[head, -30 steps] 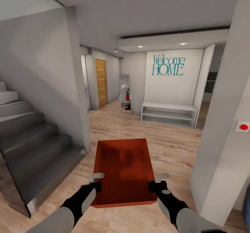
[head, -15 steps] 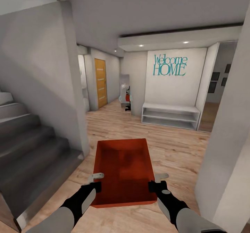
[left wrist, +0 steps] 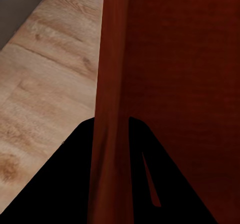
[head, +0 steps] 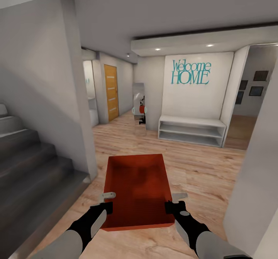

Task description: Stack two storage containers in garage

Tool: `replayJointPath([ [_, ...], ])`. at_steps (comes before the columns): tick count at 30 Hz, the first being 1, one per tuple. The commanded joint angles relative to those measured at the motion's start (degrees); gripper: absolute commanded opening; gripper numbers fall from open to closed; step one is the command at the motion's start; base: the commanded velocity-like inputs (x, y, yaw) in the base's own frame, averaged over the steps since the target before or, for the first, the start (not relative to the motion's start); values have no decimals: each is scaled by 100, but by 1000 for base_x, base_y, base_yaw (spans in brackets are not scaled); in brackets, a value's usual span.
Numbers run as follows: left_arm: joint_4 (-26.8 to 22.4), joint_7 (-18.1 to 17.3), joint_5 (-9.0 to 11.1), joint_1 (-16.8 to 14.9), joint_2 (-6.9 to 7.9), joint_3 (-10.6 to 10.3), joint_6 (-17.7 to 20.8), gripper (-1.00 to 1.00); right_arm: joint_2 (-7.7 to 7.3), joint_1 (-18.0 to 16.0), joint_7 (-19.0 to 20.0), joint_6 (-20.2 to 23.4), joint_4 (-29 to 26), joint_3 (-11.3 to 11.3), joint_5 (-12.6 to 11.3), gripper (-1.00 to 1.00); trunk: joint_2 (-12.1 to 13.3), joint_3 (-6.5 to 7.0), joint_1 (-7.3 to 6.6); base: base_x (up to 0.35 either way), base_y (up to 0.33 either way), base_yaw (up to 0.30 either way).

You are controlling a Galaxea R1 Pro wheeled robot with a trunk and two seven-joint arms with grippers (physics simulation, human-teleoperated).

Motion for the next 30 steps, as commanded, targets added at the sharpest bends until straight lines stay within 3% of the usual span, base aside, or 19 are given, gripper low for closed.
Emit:
replayJointPath([
  [1, -28, 117, -163, -8, 330, 376, -37, -100, -14, -3, -45, -16, 17, -104, 30, -100, -7, -9, 5, 322, 0, 0],
  [30, -19, 117, -163, -8, 331, 376, -37, -100, -23, -3, -45, -16, 17, -104, 31, -100, -7, -9, 5, 322, 0, 0],
])
